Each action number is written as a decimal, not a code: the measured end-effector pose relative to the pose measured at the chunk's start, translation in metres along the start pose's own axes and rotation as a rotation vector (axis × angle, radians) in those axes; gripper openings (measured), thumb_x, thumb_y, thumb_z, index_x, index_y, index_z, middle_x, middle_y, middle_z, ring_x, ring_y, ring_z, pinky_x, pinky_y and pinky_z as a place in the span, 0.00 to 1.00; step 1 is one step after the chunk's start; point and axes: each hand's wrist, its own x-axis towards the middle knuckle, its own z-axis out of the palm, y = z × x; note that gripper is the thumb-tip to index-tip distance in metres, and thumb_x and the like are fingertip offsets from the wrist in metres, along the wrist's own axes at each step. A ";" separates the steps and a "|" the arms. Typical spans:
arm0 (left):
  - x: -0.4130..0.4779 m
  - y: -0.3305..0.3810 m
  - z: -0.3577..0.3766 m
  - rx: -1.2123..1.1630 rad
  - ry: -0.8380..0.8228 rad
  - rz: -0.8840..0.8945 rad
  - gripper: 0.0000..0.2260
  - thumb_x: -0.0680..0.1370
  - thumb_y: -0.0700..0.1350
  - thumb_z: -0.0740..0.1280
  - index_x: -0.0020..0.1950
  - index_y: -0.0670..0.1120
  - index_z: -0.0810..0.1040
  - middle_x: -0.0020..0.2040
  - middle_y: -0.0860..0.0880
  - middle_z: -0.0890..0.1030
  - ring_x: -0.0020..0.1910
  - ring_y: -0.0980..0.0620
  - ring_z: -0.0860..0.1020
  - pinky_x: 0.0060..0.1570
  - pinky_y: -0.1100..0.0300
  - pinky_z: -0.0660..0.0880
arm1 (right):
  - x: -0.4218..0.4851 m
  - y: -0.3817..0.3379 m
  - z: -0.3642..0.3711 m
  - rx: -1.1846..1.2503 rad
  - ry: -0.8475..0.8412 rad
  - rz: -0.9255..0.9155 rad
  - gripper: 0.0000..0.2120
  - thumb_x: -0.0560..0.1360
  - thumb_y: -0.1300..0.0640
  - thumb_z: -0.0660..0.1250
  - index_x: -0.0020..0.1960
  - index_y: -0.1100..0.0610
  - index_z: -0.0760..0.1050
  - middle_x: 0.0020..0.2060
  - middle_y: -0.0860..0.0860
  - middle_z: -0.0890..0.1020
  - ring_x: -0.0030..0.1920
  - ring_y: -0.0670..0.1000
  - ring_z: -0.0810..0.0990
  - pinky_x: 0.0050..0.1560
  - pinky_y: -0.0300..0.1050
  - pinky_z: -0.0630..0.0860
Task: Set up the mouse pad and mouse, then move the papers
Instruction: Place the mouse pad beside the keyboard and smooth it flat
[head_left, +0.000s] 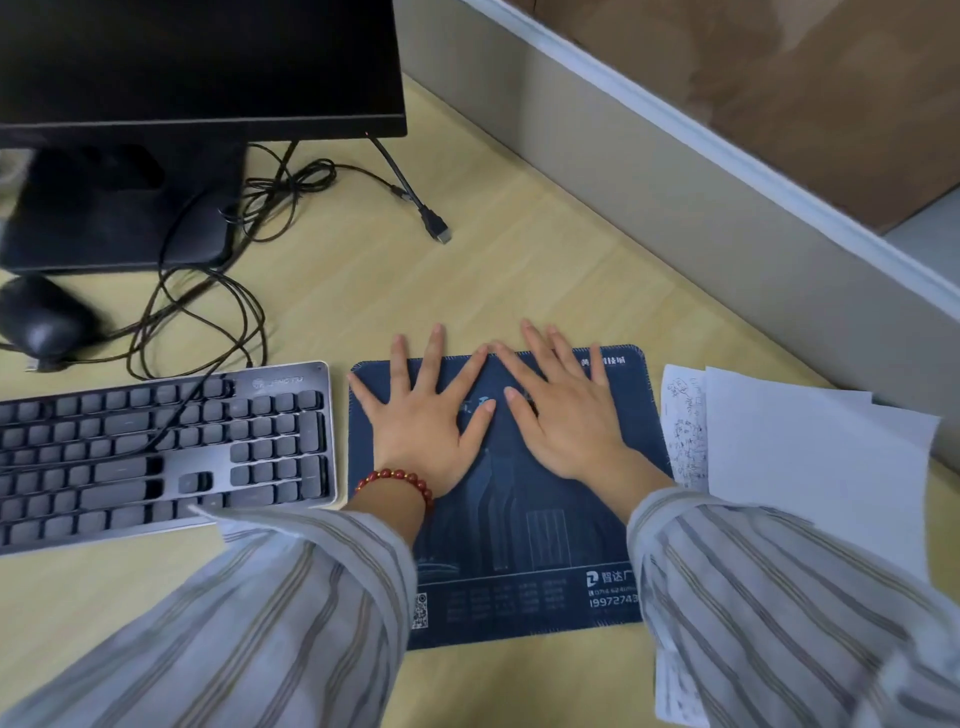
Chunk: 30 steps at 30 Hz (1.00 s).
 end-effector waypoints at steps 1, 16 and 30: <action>0.001 0.000 -0.001 -0.009 0.003 -0.017 0.25 0.76 0.66 0.43 0.73 0.69 0.43 0.79 0.54 0.42 0.77 0.40 0.39 0.65 0.27 0.40 | 0.001 0.006 -0.001 -0.006 0.006 0.017 0.27 0.78 0.42 0.41 0.77 0.40 0.47 0.79 0.46 0.47 0.78 0.51 0.46 0.75 0.60 0.41; 0.002 0.000 -0.001 0.006 0.018 -0.045 0.31 0.74 0.68 0.43 0.76 0.63 0.43 0.79 0.52 0.43 0.78 0.44 0.39 0.68 0.29 0.42 | 0.000 0.037 -0.005 0.072 0.044 0.118 0.35 0.75 0.41 0.37 0.78 0.55 0.43 0.79 0.49 0.45 0.78 0.48 0.43 0.76 0.50 0.40; -0.004 -0.007 -0.002 0.021 -0.006 -0.003 0.30 0.75 0.66 0.43 0.76 0.62 0.41 0.79 0.51 0.40 0.78 0.46 0.39 0.70 0.33 0.41 | -0.002 0.038 -0.006 0.072 0.069 0.260 0.32 0.80 0.45 0.46 0.78 0.59 0.42 0.79 0.53 0.43 0.78 0.51 0.41 0.77 0.48 0.40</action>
